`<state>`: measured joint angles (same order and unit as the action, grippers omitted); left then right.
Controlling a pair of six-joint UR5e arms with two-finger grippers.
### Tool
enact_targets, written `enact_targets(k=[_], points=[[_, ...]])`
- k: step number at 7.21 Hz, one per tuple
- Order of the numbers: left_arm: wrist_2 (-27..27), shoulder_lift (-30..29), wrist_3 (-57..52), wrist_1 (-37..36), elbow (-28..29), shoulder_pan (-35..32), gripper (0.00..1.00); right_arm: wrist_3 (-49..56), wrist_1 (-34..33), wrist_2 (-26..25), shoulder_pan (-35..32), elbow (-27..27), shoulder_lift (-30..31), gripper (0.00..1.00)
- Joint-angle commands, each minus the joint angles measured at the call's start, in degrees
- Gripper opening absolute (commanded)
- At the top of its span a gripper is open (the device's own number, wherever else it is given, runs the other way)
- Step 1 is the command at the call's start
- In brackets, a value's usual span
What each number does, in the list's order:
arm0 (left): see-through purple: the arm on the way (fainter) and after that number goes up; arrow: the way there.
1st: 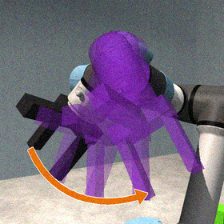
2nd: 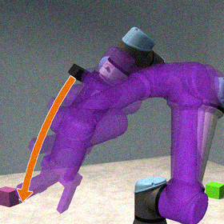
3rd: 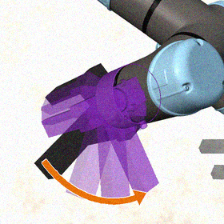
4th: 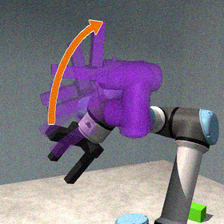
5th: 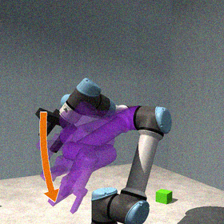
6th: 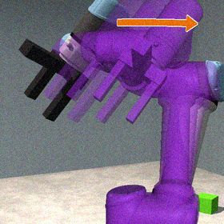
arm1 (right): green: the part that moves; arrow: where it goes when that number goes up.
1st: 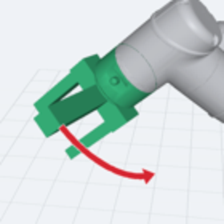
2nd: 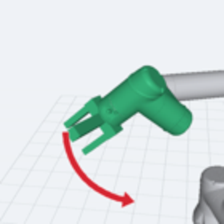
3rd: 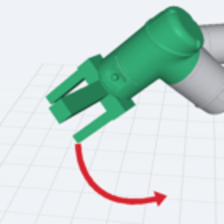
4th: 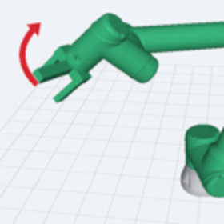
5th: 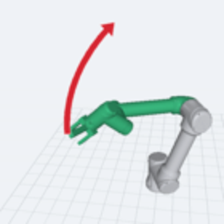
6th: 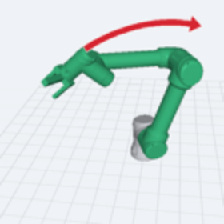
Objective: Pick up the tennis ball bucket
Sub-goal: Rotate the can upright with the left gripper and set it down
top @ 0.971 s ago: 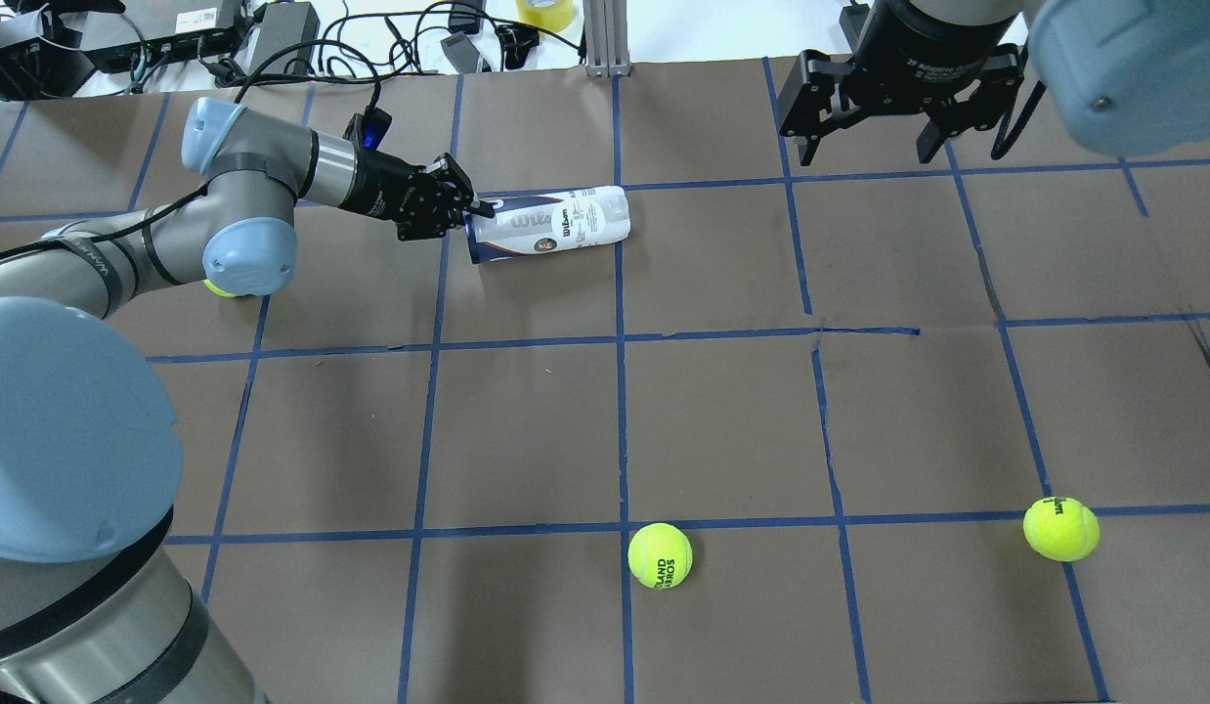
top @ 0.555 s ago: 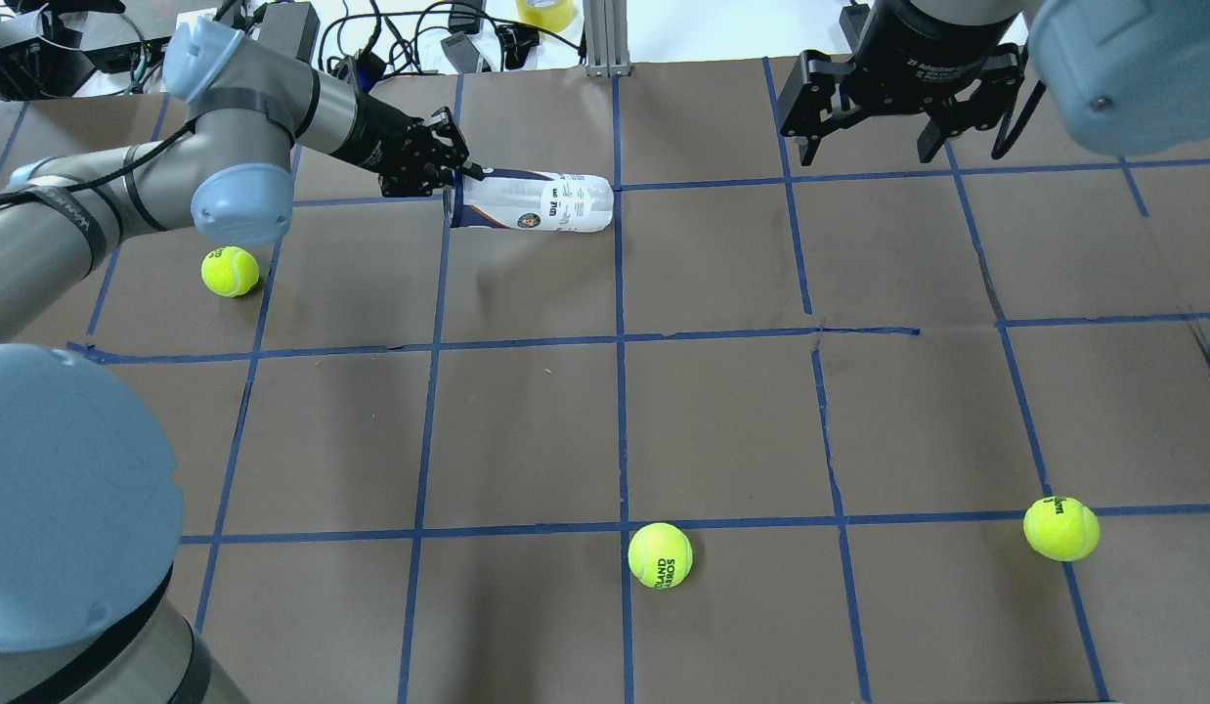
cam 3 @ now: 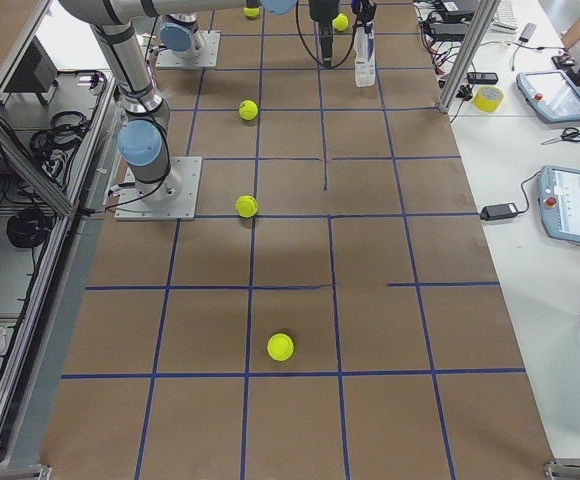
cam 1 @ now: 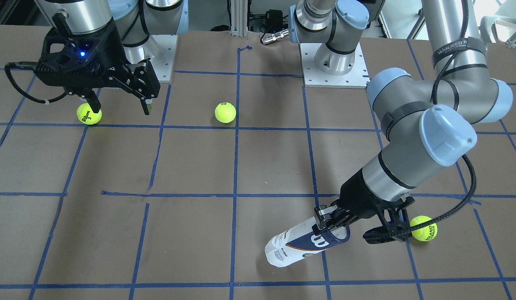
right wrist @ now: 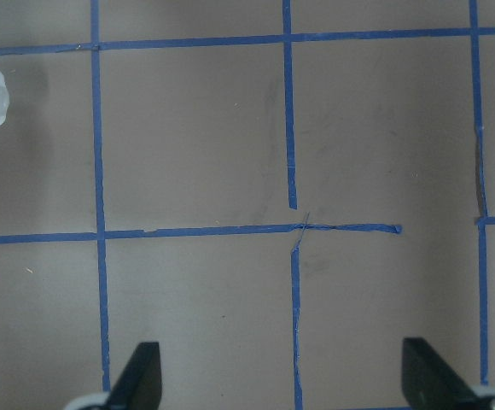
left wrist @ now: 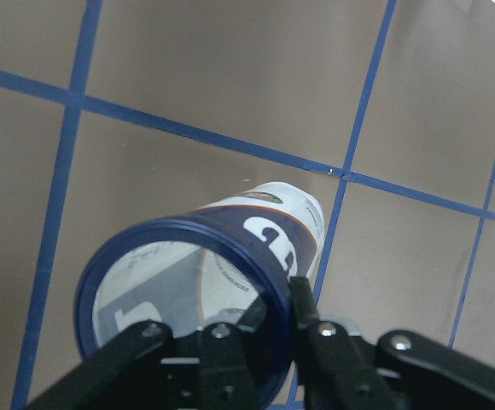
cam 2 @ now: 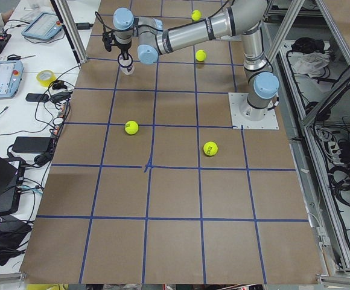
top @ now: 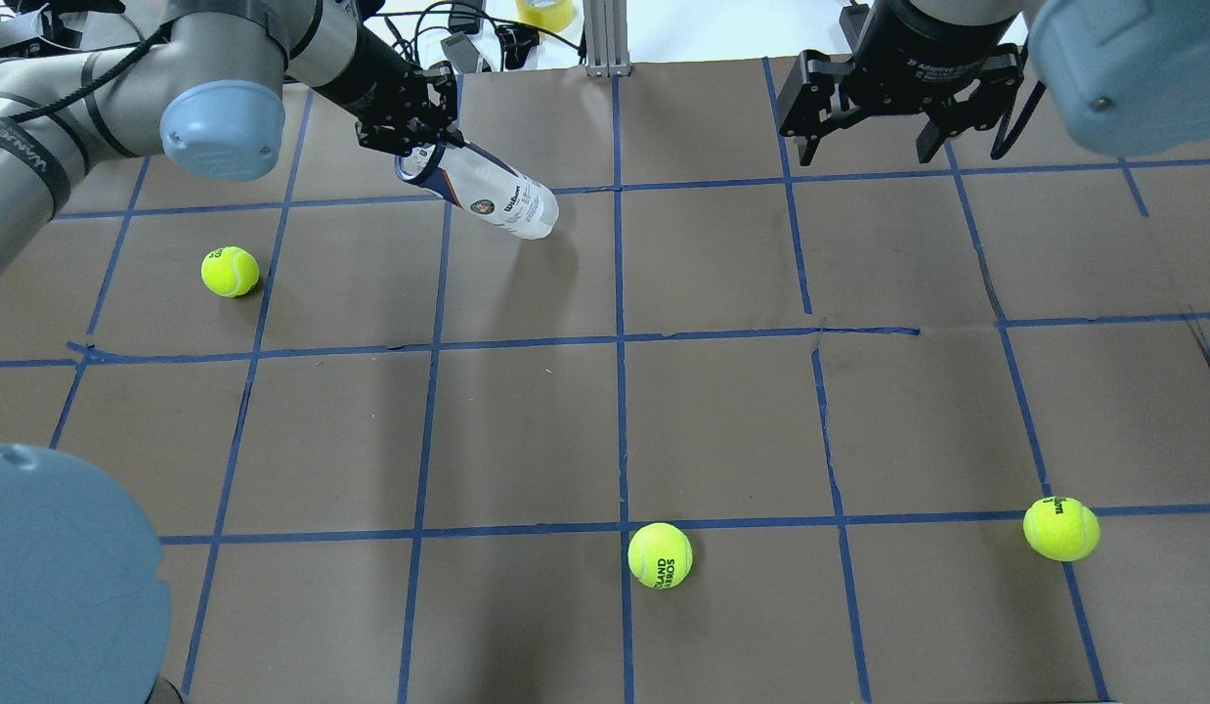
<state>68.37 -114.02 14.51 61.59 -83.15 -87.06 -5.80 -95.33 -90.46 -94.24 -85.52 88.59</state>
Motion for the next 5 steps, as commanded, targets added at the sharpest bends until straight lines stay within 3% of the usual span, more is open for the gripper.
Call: enact_targets(k=[1, 3, 4, 5], points=[[8.2, 1.4, -1.9, 3.5, 1.6, -3.0, 0.0, 0.0, 0.0, 0.1, 0.0, 0.0, 0.0, 1.0], [20.6, 1.3, -17.7, 6.5, 3.1, -7.2, 0.0, 0.0, 0.0, 0.0, 0.1, 0.0, 0.0, 1.0], [24.1, 0.8, -23.2, 6.3, 3.2, -9.2, 0.0, 0.1, 0.0, 0.0, 0.1, 0.0, -0.1, 1.0], [23.7, 0.5, -23.2, 6.0, 3.2, -10.0, 0.0, 0.1, -0.1, 0.1, 0.1, 0.0, -0.1, 1.0]])
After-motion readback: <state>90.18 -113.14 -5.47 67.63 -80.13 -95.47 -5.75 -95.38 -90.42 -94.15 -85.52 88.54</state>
